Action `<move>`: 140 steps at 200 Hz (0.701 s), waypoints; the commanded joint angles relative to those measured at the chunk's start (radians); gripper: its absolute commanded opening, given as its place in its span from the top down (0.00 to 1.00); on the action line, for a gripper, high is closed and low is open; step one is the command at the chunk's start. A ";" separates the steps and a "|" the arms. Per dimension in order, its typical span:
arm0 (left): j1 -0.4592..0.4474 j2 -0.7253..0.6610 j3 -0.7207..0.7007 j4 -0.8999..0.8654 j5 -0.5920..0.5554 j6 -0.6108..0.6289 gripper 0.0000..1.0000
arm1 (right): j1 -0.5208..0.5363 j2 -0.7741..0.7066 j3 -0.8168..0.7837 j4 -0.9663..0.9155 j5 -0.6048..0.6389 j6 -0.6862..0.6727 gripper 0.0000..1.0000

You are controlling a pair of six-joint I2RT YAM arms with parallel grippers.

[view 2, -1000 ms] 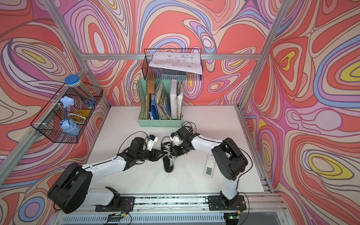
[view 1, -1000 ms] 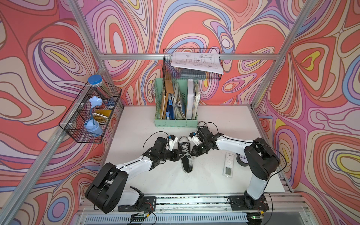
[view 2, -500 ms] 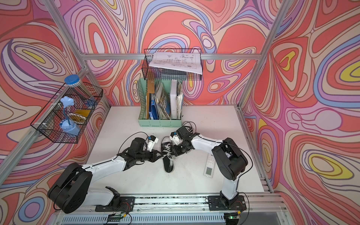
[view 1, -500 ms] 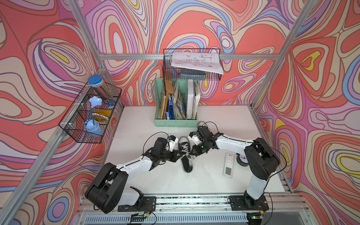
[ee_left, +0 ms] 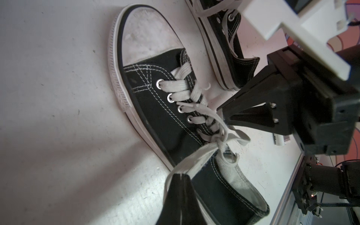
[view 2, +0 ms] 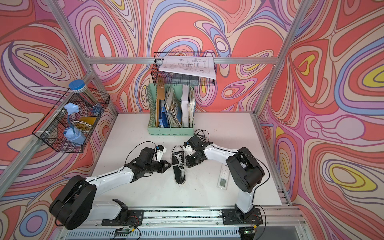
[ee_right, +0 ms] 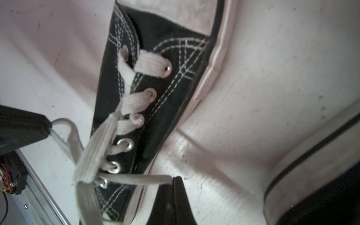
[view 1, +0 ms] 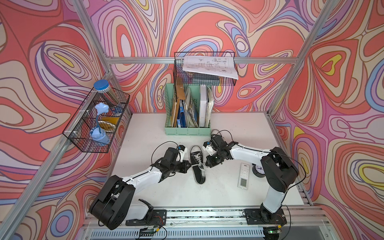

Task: Tie the shoes
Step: Tie the shoelace on the shoe.

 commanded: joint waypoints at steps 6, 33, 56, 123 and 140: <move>0.007 -0.001 0.011 -0.035 -0.035 0.021 1.00 | 0.001 -0.015 0.033 -0.036 0.083 0.002 1.00; 0.007 0.008 0.008 -0.033 -0.034 0.027 1.00 | 0.000 -0.005 0.038 -0.030 0.075 -0.003 1.00; 0.006 0.012 -0.001 -0.034 -0.047 0.026 1.00 | 0.000 0.007 0.043 -0.034 0.096 -0.003 1.00; 0.009 0.026 -0.039 -0.041 -0.074 0.023 1.00 | -0.001 0.029 0.059 -0.063 0.174 -0.009 1.00; 0.008 0.028 -0.045 -0.043 -0.082 0.023 1.00 | -0.001 0.033 0.059 -0.069 0.192 -0.011 1.00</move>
